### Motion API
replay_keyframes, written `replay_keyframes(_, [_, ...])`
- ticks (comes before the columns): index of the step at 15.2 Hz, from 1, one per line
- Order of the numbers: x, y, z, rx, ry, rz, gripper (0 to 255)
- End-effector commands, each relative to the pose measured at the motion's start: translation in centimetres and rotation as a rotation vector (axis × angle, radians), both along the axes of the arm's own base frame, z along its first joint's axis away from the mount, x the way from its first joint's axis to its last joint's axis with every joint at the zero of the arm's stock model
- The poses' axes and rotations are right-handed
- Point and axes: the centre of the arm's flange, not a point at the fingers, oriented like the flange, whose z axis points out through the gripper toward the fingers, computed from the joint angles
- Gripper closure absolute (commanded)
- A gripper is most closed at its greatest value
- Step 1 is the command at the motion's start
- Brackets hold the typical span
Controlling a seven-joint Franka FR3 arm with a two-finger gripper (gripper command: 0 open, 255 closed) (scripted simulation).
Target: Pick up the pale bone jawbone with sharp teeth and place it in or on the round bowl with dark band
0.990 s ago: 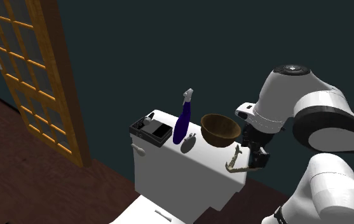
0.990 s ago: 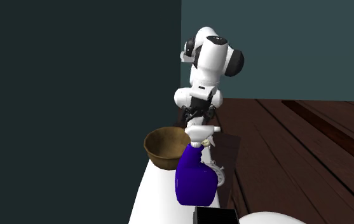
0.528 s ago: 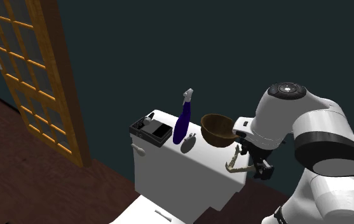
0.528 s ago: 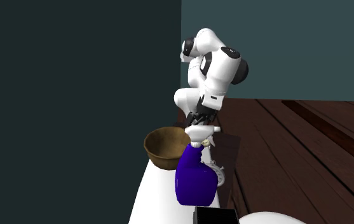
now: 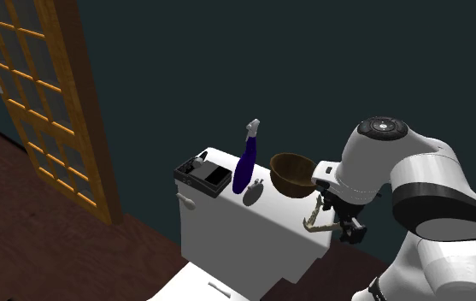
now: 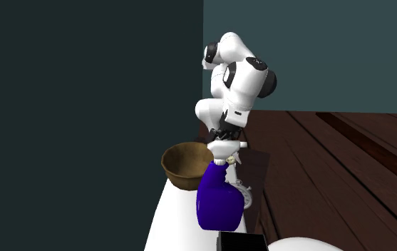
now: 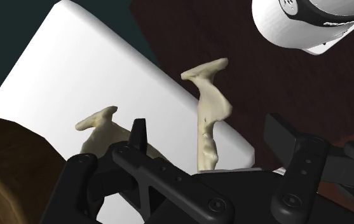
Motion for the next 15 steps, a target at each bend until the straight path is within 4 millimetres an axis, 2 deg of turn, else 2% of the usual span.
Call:
replay_keyframes(1, [0.0, 0.0, 0.0, 0.000, 0.000, 0.000, 0])
replay_keyframes(2, [0.0, 0.0, 0.0, 0.000, 0.000, 0.000, 255])
replay_keyframes(11, [0.0, 0.0, 0.0, 0.000, 0.000, 0.000, 255])
replay_keyframes(15, [0.0, 0.0, 2.1, 0.000, 0.000, 0.000, 255])
